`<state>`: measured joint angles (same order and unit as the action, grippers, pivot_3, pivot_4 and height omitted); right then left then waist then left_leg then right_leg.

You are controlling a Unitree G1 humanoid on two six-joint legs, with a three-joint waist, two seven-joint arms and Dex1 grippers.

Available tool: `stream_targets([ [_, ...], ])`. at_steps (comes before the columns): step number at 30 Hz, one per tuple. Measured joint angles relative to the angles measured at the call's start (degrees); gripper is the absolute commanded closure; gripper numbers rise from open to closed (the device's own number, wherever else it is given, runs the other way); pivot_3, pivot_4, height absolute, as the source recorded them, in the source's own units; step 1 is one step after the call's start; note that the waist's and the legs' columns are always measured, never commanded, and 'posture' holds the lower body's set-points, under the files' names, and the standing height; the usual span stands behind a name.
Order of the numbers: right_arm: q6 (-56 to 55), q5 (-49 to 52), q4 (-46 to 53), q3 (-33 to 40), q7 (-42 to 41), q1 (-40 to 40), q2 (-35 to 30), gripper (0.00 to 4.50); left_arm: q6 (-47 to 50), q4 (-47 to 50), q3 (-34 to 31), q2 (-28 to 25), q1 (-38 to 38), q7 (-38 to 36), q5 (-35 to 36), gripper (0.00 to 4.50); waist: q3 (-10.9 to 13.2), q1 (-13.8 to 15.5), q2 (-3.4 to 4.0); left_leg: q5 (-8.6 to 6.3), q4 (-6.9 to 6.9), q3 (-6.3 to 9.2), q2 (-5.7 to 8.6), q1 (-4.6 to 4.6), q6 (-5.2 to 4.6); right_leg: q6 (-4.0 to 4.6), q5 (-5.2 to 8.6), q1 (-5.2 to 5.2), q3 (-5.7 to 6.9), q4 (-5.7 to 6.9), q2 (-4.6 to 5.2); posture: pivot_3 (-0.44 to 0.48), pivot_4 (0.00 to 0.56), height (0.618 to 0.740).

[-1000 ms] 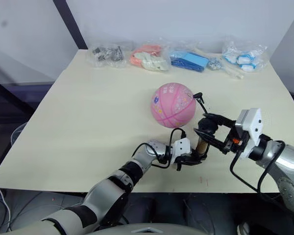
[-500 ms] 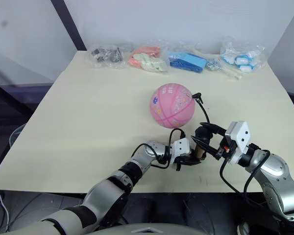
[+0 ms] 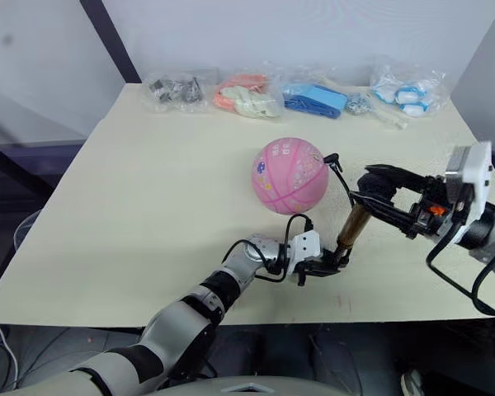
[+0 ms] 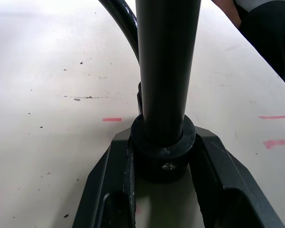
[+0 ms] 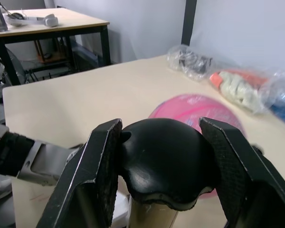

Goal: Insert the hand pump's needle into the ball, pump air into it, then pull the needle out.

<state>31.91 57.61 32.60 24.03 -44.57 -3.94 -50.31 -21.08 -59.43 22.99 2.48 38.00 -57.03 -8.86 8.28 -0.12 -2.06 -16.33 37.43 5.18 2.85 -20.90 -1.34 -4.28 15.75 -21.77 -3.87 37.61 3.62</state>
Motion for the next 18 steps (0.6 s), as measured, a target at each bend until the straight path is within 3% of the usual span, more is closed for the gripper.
stream_targets([
  [10,3.5,4.6,0.1,3.5,1.3,-4.3,-2.9,2.38,-0.3,0.0,0.0,0.1,0.0,0.4,0.0,3.42,0.1,0.2,-0.19,-0.07,0.02,-0.18,-0.08,-0.02,-0.11,-0.12,-0.08,-0.03,-0.19,-0.13,0.22,0.000,0.150,0.740],
  [18,-1.1,-3.1,3.1,-2.8,2.4,1.8,3.2,2.38,-0.3,-0.1,0.2,0.0,-0.2,0.6,-0.2,3.42,0.0,0.4,-0.37,-0.06,0.05,-0.07,-0.17,0.08,-0.09,-0.10,-0.08,0.03,-0.08,-0.05,0.09,0.000,0.150,0.740],
])
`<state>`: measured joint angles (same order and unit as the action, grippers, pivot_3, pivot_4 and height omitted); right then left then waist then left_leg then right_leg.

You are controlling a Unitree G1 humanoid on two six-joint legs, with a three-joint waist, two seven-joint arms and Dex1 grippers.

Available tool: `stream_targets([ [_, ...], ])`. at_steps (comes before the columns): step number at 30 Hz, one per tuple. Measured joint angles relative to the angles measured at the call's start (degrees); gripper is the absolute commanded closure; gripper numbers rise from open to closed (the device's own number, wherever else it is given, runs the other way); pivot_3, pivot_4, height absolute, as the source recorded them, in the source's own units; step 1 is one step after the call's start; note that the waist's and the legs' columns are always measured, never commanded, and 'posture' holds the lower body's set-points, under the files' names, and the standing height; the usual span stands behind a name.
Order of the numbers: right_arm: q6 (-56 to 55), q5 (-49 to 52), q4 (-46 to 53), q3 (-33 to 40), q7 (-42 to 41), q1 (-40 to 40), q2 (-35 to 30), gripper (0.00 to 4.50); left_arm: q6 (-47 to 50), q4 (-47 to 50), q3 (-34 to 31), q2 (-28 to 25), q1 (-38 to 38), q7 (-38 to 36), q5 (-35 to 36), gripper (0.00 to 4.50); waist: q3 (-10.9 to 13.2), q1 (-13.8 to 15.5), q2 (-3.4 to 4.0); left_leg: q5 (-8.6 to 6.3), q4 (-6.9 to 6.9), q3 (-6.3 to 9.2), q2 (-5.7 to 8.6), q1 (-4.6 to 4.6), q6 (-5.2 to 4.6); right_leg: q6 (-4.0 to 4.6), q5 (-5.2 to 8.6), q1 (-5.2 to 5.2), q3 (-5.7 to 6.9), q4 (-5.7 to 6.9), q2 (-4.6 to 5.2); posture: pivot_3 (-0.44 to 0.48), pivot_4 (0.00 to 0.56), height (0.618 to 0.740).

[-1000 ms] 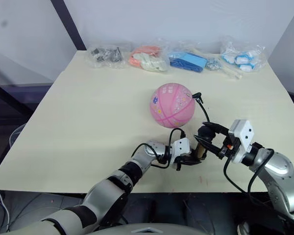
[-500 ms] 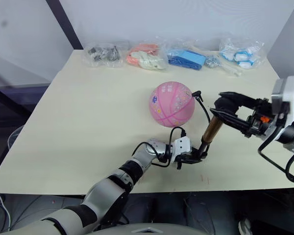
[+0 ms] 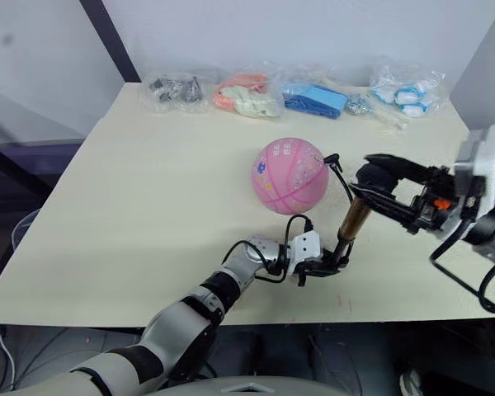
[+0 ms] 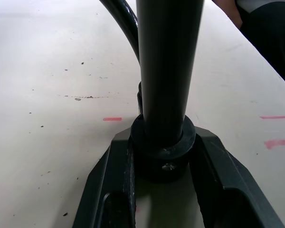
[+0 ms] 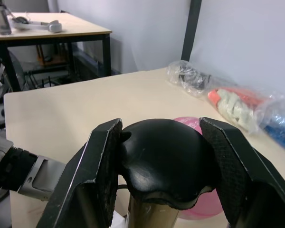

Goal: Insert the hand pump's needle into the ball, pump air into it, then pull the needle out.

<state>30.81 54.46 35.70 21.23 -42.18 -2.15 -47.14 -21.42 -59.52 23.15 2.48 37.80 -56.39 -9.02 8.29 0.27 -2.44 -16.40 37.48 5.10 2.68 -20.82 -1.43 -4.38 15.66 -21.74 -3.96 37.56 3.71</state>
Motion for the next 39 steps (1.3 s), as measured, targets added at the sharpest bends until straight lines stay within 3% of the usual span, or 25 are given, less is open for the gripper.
stream_targets([
  [12,-15.2,-19.4,-6.0,-14.0,-2.2,8.4,8.5,2.38,0.0,-0.2,0.0,-0.1,-0.4,0.5,-0.4,3.42,-0.5,-0.2,-0.34,0.00,-0.01,0.19,-0.01,0.13,0.01,0.02,0.01,0.15,0.20,-0.05,-0.15,0.000,0.150,0.740],
  [20,-20.9,-24.8,-8.3,-16.7,-2.3,11.3,11.1,2.38,0.0,-0.2,0.1,-0.1,-0.5,0.5,-0.6,3.42,-0.6,-0.3,-0.08,0.00,-0.01,0.36,0.00,0.10,0.02,0.03,0.01,0.21,0.37,-0.18,-0.29,0.000,0.150,0.740],
  [24,-18.4,-21.9,-7.1,-14.3,-2.3,11.4,10.5,2.38,0.0,-0.1,0.1,0.0,-0.4,0.3,-0.6,3.42,-0.6,-0.3,0.03,0.00,-0.01,0.44,0.01,0.04,0.02,0.03,0.00,0.21,0.43,-0.23,-0.27,0.000,0.150,0.740],
  [39,-1.9,1.9,-2.0,4.3,-2.5,4.4,-1.4,2.38,-0.3,0.0,0.1,0.7,-0.2,-0.2,-0.4,3.42,-0.3,0.1,0.46,0.00,-0.03,0.85,0.12,-0.49,0.01,0.06,-0.02,0.14,0.90,-0.60,0.01,0.000,0.150,0.740],
])
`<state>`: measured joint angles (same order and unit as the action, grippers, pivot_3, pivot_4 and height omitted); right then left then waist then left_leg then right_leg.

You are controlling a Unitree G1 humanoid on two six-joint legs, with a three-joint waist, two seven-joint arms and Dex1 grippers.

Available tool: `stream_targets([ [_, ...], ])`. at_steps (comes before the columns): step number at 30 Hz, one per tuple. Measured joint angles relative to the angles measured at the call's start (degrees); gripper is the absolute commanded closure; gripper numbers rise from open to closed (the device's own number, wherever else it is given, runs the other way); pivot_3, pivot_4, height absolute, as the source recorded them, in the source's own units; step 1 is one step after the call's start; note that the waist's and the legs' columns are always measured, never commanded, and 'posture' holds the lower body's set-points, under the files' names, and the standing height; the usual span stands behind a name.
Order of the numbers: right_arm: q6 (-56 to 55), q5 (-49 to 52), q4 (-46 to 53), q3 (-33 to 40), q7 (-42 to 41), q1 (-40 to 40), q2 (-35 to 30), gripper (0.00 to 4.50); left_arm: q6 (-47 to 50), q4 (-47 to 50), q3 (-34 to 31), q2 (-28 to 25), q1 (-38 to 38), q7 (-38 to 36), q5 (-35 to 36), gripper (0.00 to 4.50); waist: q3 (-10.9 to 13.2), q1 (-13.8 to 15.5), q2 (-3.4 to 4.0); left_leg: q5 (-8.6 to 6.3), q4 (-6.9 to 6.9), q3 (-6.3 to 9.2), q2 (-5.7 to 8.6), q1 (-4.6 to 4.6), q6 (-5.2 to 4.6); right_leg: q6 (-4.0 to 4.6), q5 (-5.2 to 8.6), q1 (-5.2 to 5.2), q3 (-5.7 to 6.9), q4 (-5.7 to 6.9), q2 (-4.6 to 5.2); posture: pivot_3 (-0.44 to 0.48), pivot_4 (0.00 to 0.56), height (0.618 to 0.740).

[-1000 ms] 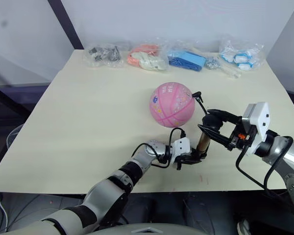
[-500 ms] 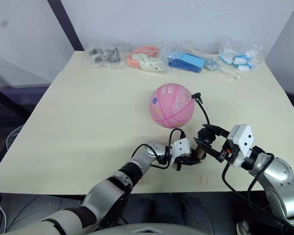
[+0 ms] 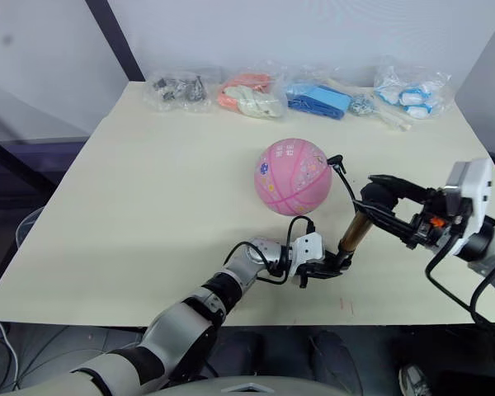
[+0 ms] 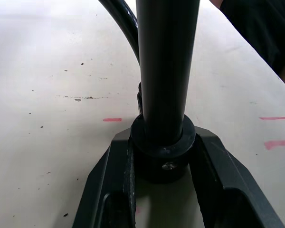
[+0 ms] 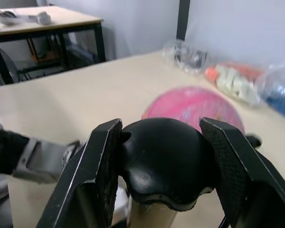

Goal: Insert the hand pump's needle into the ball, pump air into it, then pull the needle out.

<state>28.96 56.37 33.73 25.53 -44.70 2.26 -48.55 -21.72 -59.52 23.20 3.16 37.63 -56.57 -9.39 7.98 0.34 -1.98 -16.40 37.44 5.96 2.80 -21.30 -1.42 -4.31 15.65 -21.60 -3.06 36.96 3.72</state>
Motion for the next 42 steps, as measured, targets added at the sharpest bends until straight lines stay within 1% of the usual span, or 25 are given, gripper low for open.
stream_targets([
  [4,2.8,4.5,-0.1,4.3,-0.2,-1.7,-3.3,2.38,0.0,0.0,0.0,0.0,0.2,-0.1,0.0,3.42,0.1,0.0,0.08,0.00,0.00,0.01,0.00,-0.02,0.00,0.01,-0.01,0.00,0.01,0.00,0.01,0.000,0.150,0.740],
  [7,4.2,6.1,-0.1,5.4,-0.2,-3.2,-4.8,2.38,0.0,0.0,0.0,0.0,0.1,-0.1,0.0,3.42,0.1,0.0,0.08,0.00,0.01,0.02,0.00,-0.02,0.00,0.01,-0.01,0.00,0.03,0.00,0.00,0.000,0.150,0.740],
  [13,5.4,7.1,-0.1,6.0,0.3,-3.8,-5.0,2.38,0.0,0.0,0.0,0.0,0.2,-0.1,0.0,3.42,0.1,0.1,0.08,0.00,0.01,0.03,0.00,-0.04,0.00,0.02,-0.01,-0.01,0.04,0.00,0.00,0.000,0.150,0.740],
  [15,5.1,6.3,0.3,5.7,0.3,-3.2,-3.9,2.38,0.0,0.0,0.0,0.0,0.0,-0.1,0.0,3.42,0.1,0.1,0.07,0.01,0.01,0.06,0.00,-0.03,0.00,0.02,-0.01,0.00,0.06,0.00,-0.01,0.000,0.150,0.740],
  [21,-1.9,-3.5,2.3,-1.5,-0.4,2.0,1.8,2.38,0.0,0.0,0.1,0.0,-0.4,0.3,-0.2,3.42,-0.2,0.1,-0.14,0.01,0.02,0.08,-0.01,0.10,0.01,0.02,-0.01,0.10,0.07,0.01,-0.14,0.000,0.150,0.740],
  [23,-3.8,-6.3,2.2,-3.5,-0.9,3.1,2.6,2.38,0.0,0.0,0.1,-0.1,-0.3,0.4,-0.4,3.42,-0.2,0.0,-0.14,0.01,0.02,0.07,0.00,0.21,0.01,0.02,-0.01,0.16,0.07,0.01,-0.16,0.000,0.150,0.740],
  [25,-6.5,-10.8,1.6,-7.5,-1.2,4.2,4.0,2.38,0.0,-0.1,0.1,-0.2,-0.3,0.5,-0.5,3.42,-0.2,-0.1,-0.17,0.01,0.01,0.08,-0.01,0.34,0.01,0.02,-0.01,0.25,0.08,0.01,-0.19,0.000,0.150,0.740],
  [27,-7.0,-11.9,1.2,-8.7,-1.2,4.5,4.2,2.38,0.0,-0.1,0.1,-0.2,-0.3,0.5,-0.6,3.42,-0.2,-0.1,-0.16,0.01,0.01,0.07,-0.02,0.37,0.01,0.02,-0.01,0.26,0.07,0.01,-0.19,0.000,0.150,0.740],
  [29,-10.4,-16.9,-0.5,-13.1,-0.9,5.8,6.9,2.38,0.0,-0.1,0.1,-0.4,-0.4,0.5,-0.6,3.42,-0.4,-0.2,-0.34,0.00,-0.02,0.10,-0.07,0.46,0.02,0.03,-0.01,0.32,0.09,0.01,-0.27,0.000,0.150,0.740],
  [32,-12.7,-20.6,-1.7,-15.7,-0.9,6.2,7.6,2.38,0.0,-0.2,0.1,-0.5,-0.5,0.6,-0.7,3.42,-0.4,-0.4,-0.32,0.00,-0.02,0.10,-0.05,0.57,0.02,0.03,-0.01,0.43,0.09,0.00,-0.25,0.000,0.150,0.740],
  [37,-14.2,-24.9,-3.4,-19.0,0.1,7.5,9.6,2.38,0.0,-0.2,0.1,-0.6,-0.5,0.6,-0.7,3.42,-0.5,-0.6,-0.22,0.01,-0.01,0.15,-0.04,0.57,0.02,0.03,0.00,0.44,0.12,0.00,-0.25,0.000,0.150,0.740],
  [42,-12.7,-23.4,-2.7,-17.4,0.1,7.8,9.5,2.38,0.0,-0.1,0.1,-0.6,-0.5,0.4,-0.7,3.42,-0.5,-0.6,-0.14,0.00,-0.02,0.18,-0.04,0.54,0.02,0.03,0.00,0.44,0.13,-0.02,-0.23,0.000,0.150,0.740],
])
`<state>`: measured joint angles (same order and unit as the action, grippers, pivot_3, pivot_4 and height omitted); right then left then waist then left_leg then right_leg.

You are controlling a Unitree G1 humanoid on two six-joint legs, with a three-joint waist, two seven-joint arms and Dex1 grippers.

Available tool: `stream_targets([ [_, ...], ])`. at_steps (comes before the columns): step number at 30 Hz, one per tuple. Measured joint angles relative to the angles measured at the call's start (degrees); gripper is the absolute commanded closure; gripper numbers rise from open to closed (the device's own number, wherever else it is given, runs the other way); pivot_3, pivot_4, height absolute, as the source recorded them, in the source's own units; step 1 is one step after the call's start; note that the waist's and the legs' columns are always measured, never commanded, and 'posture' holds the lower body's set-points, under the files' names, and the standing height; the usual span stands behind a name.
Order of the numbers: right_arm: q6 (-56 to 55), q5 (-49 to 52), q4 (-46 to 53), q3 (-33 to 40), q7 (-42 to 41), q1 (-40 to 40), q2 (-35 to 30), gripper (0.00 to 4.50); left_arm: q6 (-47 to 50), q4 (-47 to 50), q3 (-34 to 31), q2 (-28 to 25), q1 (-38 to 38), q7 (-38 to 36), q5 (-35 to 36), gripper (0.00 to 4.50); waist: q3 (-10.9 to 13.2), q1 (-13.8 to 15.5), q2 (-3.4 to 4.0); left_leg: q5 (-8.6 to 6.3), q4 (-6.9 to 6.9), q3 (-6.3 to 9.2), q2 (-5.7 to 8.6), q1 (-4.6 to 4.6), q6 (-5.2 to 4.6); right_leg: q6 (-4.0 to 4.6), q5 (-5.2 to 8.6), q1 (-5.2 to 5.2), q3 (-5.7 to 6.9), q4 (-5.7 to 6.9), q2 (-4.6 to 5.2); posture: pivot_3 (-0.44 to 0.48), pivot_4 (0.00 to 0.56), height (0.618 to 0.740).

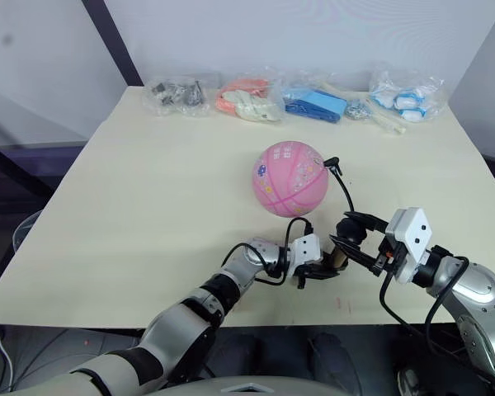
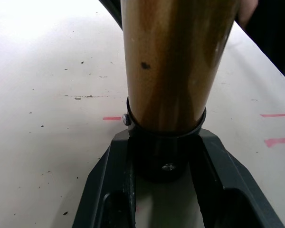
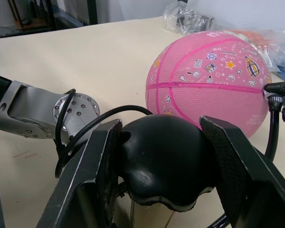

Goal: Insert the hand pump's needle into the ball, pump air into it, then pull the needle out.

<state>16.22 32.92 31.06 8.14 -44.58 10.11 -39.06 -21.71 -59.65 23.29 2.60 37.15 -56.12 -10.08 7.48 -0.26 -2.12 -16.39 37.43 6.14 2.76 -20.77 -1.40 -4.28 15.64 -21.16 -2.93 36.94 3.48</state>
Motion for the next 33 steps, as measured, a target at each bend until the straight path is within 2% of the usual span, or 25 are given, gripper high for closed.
stream_targets([
  [5,6.4,6.9,1.5,5.0,0.2,-1.6,-2.7,2.38,0.0,0.1,-0.1,0.2,0.3,-0.3,0.1,3.42,0.2,0.0,0.25,0.00,0.00,0.00,0.06,-0.13,0.00,0.00,0.00,-0.02,0.01,-0.02,0.08,0.000,0.150,0.740],
  [11,13.2,20.6,3.9,15.3,0.3,-8.1,-8.3,2.38,0.0,0.2,-0.1,0.3,0.4,-0.4,0.2,3.42,0.3,0.1,0.39,0.00,0.01,0.06,0.08,-0.33,-0.01,0.00,0.00,-0.16,0.08,-0.04,0.13,0.000,0.150,0.740],
  [19,18.6,31.2,2.6,22.1,1.3,-15.4,-14.9,2.38,-0.1,0.2,-0.2,0.3,0.5,-0.5,0.3,3.42,0.4,0.1,0.46,0.01,0.03,0.07,0.09,-0.42,-0.01,0.01,-0.01,-0.21,0.09,-0.04,0.20,0.000,0.150,0.740],
  [29,20.3,30.8,3.0,22.0,0.8,-16.1,-16.6,2.38,-0.1,0.2,-0.2,0.3,0.5,-0.9,0.4,3.42,0.4,0.1,0.44,0.01,0.10,0.11,0.09,-0.73,-0.01,0.02,-0.02,-0.47,0.15,-0.04,0.34,0.000,0.150,0.740],
  [33,15.9,25.3,4.6,18.2,-0.1,-12.2,-12.6,2.38,-0.1,0.2,-0.2,0.3,0.3,-0.7,0.3,3.42,0.1,0.1,0.18,0.01,0.14,0.24,0.08,-0.72,0.00,0.02,-0.02,-0.43,0.26,-0.03,0.22,0.000,0.150,0.740],
])
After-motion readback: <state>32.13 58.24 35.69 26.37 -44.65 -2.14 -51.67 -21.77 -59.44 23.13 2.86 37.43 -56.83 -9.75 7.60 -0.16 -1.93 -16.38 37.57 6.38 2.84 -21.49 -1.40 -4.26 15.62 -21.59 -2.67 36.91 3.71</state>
